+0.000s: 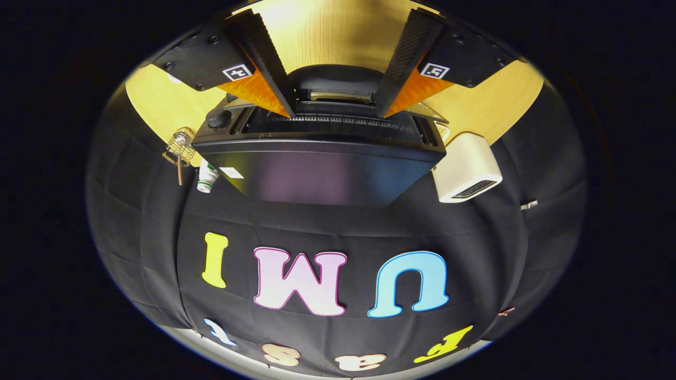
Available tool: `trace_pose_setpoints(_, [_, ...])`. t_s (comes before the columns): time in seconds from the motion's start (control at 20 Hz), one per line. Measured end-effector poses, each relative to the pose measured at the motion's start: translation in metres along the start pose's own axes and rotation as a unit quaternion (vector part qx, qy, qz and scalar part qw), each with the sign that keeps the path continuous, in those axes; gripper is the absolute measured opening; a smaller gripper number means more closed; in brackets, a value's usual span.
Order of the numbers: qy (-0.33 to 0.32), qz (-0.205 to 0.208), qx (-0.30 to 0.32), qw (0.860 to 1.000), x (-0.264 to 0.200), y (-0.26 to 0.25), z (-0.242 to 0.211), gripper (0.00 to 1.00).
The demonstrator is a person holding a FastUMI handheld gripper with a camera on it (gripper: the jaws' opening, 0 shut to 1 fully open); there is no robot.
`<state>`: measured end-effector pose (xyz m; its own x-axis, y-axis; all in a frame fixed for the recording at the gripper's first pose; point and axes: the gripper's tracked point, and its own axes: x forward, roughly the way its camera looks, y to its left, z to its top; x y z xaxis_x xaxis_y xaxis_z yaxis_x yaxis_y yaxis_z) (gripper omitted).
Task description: Open the toaster oven, put the food inside, and close the toaster oven door.
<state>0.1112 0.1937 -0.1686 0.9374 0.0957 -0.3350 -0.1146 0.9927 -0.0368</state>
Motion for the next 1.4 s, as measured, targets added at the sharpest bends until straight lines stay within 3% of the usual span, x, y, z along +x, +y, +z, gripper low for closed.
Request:
trace_pose_setpoints(0.4, [0.030, 0.001, -0.014, 0.999, -0.030, 0.004, -0.037, 0.99])
trace_pose_setpoints(0.7, [0.095, 0.017, -0.051, 0.994, -0.051, 0.009, -0.092, 0.99])
trace_pose_setpoints(0.95, [0.179, 0.024, -0.042, 0.983, -0.056, -0.003, -0.150, 0.99])
trace_pose_setpoints(1.4, [0.164, 0.033, -0.040, 0.985, -0.092, -0.061, -0.135, 0.99])
